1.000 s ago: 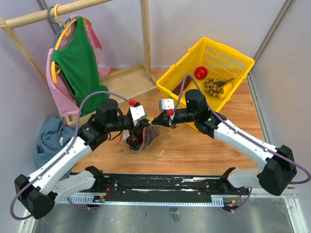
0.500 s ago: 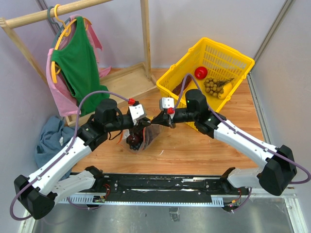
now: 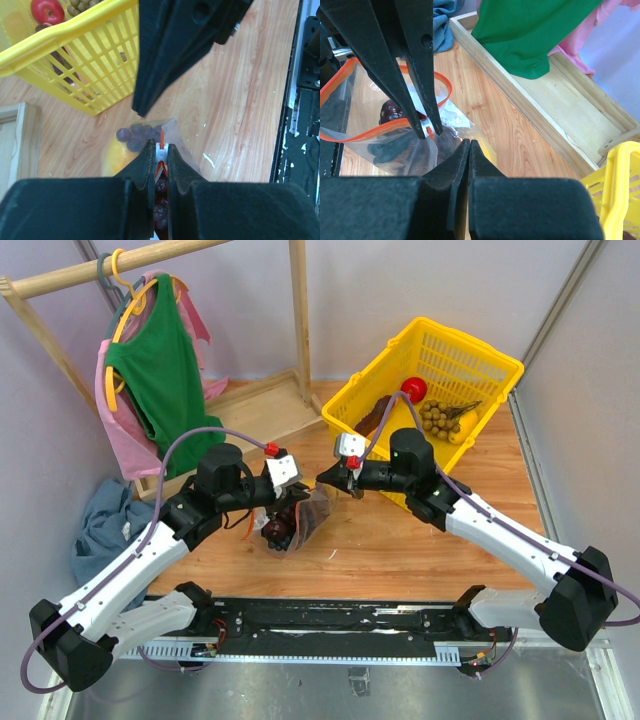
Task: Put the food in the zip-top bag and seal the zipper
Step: Zip the zipper food storage bag at the center of the board.
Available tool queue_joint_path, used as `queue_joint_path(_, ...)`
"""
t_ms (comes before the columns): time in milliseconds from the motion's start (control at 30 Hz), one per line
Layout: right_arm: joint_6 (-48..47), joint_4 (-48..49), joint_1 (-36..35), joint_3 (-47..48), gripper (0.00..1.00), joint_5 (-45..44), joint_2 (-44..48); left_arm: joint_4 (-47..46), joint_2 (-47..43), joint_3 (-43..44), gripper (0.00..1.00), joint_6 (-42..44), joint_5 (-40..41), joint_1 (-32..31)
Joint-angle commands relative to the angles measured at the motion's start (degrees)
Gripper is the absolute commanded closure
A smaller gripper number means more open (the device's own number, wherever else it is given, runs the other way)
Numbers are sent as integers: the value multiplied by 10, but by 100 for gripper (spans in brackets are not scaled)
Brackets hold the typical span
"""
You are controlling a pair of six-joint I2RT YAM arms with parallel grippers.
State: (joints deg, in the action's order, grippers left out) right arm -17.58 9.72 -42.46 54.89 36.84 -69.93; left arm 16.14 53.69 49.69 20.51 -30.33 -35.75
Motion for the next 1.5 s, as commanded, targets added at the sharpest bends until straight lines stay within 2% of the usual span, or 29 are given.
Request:
queue_joint_path(0, -3, 14, 8, -2, 99, 23, 12, -10, -11, 6, 100, 5, 0, 1)
queue_joint_path(167, -50, -40, 8, 10, 72, 99, 11, -8, -10, 7, 100, 9, -2, 2)
queue_joint_path(367, -72, -64, 6, 39, 60, 133, -24, -8, -10, 8, 100, 13, -14, 2)
queue_joint_path(600, -76, -70, 1, 61, 56, 145, -78, -8, -10, 9, 100, 14, -24, 2)
queue_joint_path(700, -78, -71, 0, 69, 57, 148, -91, -6, -11, 9, 100, 14, -27, 1)
queue_joint_path(733, -77, -70, 1, 70, 62, 152, -93, -5, -11, 9, 100, 13, -29, 2)
queue_joint_path(767, -75, -68, 0, 72, 68, 155, -95, -4, -11, 10, 100, 13, -29, 2)
queue_joint_path(867, -72, -66, 0, 75, 97, 159, -92, 6, -11, 12, 100, 9, -29, 2)
queue_joint_path(900, -73, -66, 0, 73, 99, 157, -89, 10, -12, 12, 99, 9, -29, 1)
queue_joint_path(1267, -6, 55, 8, 11, 99, 98, -31, 40, -11, 23, 95, -5, 11, 2)
queue_joint_path(1467, 11, 80, 10, -4, 99, 70, -21, 48, -15, 25, 93, -14, 48, 2)
